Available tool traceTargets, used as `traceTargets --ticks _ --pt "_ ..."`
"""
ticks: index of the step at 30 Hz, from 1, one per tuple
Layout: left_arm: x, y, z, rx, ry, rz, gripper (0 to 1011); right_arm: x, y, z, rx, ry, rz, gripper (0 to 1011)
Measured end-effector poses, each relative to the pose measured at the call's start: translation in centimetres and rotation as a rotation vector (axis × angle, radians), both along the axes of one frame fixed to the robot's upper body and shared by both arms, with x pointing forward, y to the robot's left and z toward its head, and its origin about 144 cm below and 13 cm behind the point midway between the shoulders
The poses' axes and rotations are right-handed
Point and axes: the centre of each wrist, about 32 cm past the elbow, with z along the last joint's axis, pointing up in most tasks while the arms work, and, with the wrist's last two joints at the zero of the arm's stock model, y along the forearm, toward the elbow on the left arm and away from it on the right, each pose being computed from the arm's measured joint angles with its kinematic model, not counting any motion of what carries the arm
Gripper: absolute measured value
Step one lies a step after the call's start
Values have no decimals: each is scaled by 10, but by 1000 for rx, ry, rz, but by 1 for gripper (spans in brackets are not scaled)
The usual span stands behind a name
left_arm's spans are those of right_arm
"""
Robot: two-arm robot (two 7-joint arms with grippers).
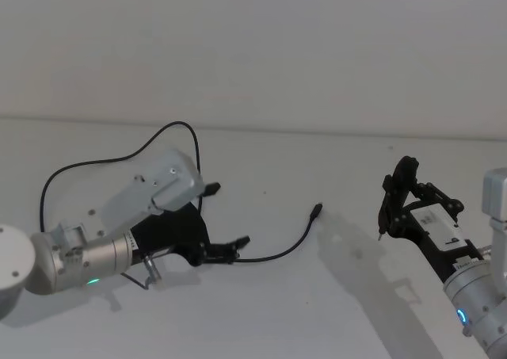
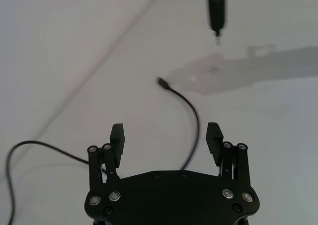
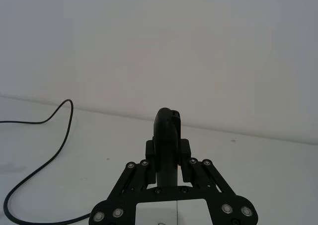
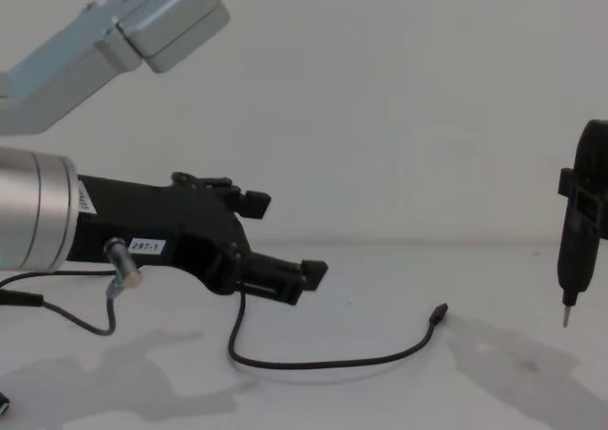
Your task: Pick up the data cable with the one hand.
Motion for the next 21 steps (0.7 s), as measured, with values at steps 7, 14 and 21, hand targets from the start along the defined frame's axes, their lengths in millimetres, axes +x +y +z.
traceTargets --ticks 7,14,21 --pt "4 -6 14 70 89 -58 1001 0 0 0 0 0 0 268" --pt "8 -16 21 108 158 -60 1001 0 0 0 0 0 0 268" --pt "13 -28 21 120 195 -27 1001 0 0 0 0 0 0 268"
